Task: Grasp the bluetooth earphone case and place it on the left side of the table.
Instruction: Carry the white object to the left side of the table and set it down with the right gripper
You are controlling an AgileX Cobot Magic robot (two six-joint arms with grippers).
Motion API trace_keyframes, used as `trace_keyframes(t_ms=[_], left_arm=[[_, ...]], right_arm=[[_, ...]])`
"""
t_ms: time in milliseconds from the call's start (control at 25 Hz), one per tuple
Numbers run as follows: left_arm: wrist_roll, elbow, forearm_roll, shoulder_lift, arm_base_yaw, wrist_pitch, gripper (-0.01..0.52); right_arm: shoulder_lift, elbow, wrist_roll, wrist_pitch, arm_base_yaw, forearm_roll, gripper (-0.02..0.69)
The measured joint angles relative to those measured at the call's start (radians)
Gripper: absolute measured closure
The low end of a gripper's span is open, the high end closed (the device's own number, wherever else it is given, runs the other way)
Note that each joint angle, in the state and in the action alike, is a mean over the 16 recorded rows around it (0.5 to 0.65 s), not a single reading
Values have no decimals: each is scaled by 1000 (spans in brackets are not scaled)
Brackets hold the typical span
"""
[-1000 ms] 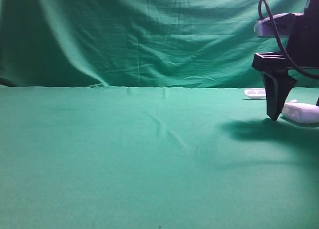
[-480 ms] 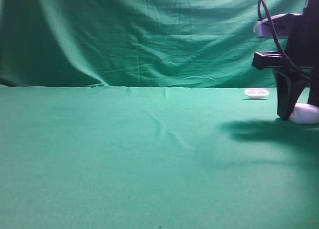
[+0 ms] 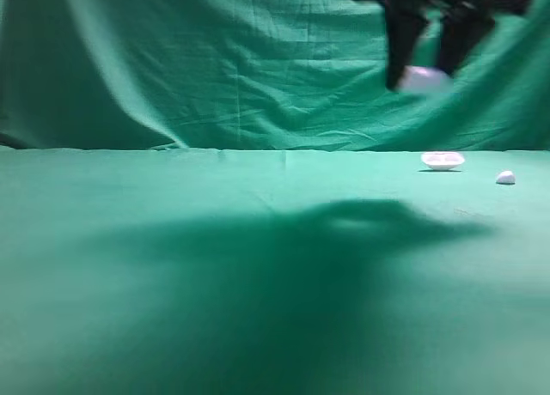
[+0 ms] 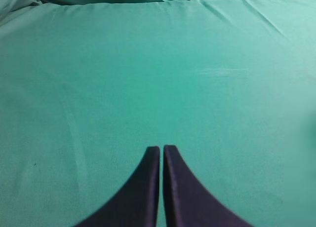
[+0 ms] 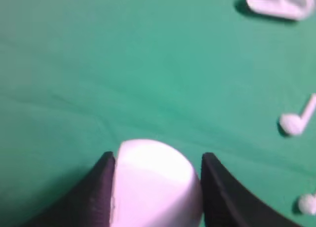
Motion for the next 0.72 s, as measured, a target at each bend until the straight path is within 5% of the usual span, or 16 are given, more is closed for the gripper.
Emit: trace_keyframes(t_ms=[720], left_arm=[[0, 0, 0, 0, 0, 0, 514]], right_arm=[[434, -385, 14, -43, 245, 2, 344]])
